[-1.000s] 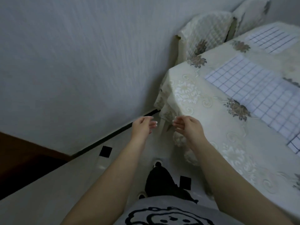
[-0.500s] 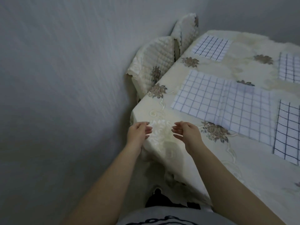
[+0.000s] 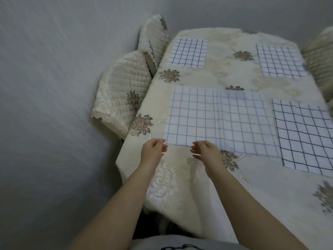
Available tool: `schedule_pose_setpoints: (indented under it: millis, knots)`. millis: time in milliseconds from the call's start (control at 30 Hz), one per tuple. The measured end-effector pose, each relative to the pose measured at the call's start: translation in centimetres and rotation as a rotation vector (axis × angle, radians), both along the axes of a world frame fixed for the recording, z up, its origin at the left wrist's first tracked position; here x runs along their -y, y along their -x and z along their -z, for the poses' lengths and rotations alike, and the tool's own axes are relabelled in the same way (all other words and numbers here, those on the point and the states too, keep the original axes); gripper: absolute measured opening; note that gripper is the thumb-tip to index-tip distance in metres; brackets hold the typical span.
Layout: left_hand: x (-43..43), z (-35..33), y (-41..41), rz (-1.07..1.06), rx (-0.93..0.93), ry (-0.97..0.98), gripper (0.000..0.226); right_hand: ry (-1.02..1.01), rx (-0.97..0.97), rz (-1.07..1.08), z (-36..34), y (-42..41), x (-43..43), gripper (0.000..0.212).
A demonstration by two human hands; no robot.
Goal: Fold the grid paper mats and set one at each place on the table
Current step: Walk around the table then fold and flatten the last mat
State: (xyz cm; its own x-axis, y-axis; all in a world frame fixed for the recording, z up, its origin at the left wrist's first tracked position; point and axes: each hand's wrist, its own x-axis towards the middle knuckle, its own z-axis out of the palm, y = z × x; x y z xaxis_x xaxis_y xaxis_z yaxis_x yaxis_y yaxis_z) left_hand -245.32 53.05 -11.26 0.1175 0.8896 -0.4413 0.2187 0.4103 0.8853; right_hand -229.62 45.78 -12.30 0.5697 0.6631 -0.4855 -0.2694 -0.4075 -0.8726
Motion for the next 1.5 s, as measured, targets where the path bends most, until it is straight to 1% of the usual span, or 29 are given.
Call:
schedule_pose_setpoints:
  millis: [33,100,167,233,367,467,500,600,733,1233,1333,1400,1433,1500]
  knots:
    - [-0.6,0.2,-0.6,0.067,-0.056,-0.047,0.019,0.026,0.093,-0.022,0.0,-0.2,-0.1,0.023]
    - [-1.7,0.7,-1.7,0.222,-0.179,-0.152,0.018,0.095,0.351,-0.094,0.1,-0.5,-0.5,0.023]
    - [-2.4,0.9,-2.6,0.356,-0.289,-0.221,0.025,0.146,0.6,-0.179,0.4,-0.4,-1.0,0.026]
    - [-3.3,1.4,-3.3,0.481,-0.376,-0.278,0.035,0.197,0.722,-0.26,0.8,-0.3,-1.9,0.035]
    - [-4.7,3.1,-3.9,0.756,-0.596,-0.422,0.047,0.386,0.863,-0.444,2.1,0.1,-3.0,0.052]
    - [-5.2,4.4,-4.1,0.93,-0.804,-0.573,0.054,0.489,0.943,-0.514,2.9,0.3,-3.6,0.057]
    - [-5.2,4.7,-4.2,0.978,-0.851,-0.579,0.056,0.51,0.947,-0.538,3.2,0.3,-3.7,0.058]
    - [-5.1,5.5,-4.3,1.093,-0.928,-0.499,0.065,0.554,0.927,-0.573,3.9,0.9,-4.2,0.058]
    - [-5.2,5.9,-4.1,1.16,-0.98,-0.478,0.067,0.608,0.923,-0.612,5.0,1.7,-4.5,0.059]
    - [-6.8,5.2,-2.5,1.198,-1.062,-0.508,0.061,0.573,0.905,-0.674,5.1,3.5,-6.9,0.062]
    - [-6.9,5.0,-2.6,1.173,-1.031,-0.517,0.061,0.576,0.903,-0.67,5.2,3.6,-7.0,0.062]
    - [-7.0,4.9,-2.7,1.098,-0.902,-0.496,0.061,0.572,0.89,-0.667,5.0,3.5,-7.0,0.061]
    - [-7.0,4.8,-2.8,1.007,-0.78,-0.463,0.06,0.571,0.884,-0.668,4.9,3.4,-7.0,0.06]
    - [-7.1,4.4,-3.0,0.753,-0.486,-0.311,0.058,0.568,0.877,-0.671,4.8,3.3,-6.9,0.061]
